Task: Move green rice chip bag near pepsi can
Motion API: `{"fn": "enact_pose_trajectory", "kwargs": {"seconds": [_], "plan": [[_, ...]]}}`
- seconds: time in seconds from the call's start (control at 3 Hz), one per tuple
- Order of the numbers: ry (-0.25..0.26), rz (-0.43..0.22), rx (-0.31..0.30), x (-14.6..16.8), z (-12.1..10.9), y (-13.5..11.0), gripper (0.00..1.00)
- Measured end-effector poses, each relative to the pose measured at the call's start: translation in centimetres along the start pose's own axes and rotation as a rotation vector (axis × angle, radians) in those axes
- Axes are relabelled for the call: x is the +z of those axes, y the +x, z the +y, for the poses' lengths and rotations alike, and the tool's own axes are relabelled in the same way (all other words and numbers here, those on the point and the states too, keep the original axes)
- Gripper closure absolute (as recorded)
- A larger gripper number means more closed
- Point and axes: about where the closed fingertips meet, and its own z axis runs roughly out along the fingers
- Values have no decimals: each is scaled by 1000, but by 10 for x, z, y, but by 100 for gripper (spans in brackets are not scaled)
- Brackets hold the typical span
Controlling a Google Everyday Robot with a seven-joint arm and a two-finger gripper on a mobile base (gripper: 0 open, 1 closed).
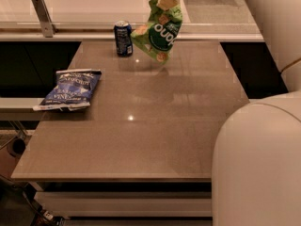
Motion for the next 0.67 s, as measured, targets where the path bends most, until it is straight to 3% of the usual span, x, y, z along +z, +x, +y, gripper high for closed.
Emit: {"fn": "enact_pose_trajectory", "kwargs": {"seconds": [0.67], "plan": [[-10,2,-1,7,3,0,13]]}}
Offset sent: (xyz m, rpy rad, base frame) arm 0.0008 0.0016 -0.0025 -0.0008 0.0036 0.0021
